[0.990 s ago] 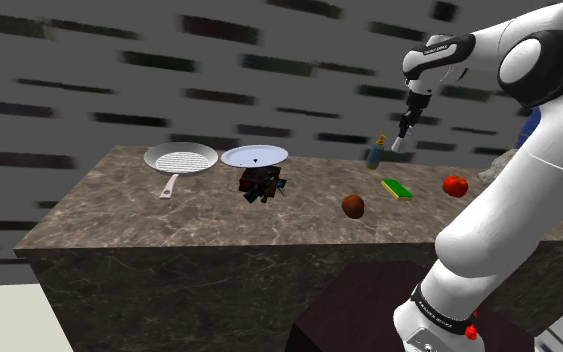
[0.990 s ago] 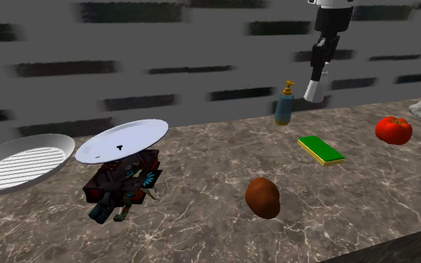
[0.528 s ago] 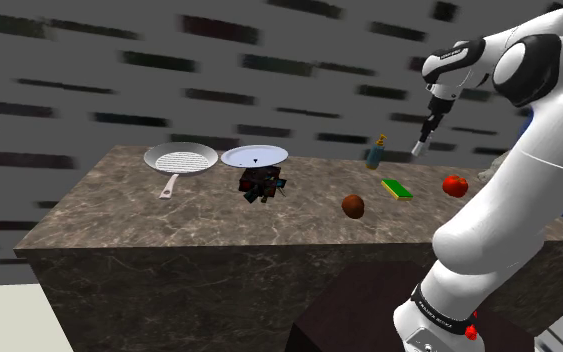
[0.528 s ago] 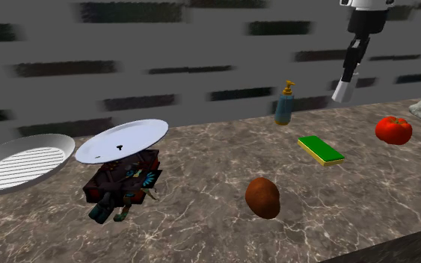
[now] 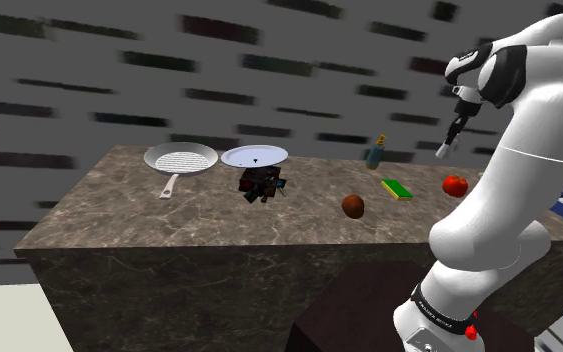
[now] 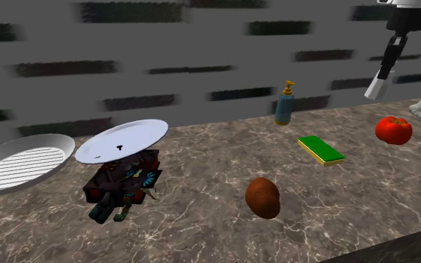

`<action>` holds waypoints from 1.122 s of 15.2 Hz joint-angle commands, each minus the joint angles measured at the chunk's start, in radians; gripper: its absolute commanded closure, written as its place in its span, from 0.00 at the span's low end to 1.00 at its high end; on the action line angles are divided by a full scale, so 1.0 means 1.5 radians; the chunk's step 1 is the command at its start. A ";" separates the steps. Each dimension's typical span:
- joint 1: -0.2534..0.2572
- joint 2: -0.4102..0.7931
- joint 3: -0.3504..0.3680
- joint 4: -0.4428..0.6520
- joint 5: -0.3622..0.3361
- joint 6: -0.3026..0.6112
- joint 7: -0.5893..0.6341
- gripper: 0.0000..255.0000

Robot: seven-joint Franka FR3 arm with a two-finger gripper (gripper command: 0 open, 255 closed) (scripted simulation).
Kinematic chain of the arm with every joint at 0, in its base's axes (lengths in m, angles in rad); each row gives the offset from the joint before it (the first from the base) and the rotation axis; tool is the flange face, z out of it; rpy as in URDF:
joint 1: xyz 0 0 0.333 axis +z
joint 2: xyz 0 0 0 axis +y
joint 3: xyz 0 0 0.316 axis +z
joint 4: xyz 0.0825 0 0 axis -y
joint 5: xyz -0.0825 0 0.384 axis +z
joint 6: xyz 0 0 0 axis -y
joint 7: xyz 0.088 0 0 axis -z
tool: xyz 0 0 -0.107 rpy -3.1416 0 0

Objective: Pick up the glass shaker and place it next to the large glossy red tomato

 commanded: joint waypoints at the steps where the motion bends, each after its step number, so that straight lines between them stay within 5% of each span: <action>1: -0.030 0.037 -0.013 0.031 0.031 -0.004 -0.048 1.00; 4: -0.081 0.091 -0.023 0.089 0.075 -0.023 -0.111 1.00; 17: -0.078 0.106 -0.015 -0.011 0.091 0.088 -0.122 1.00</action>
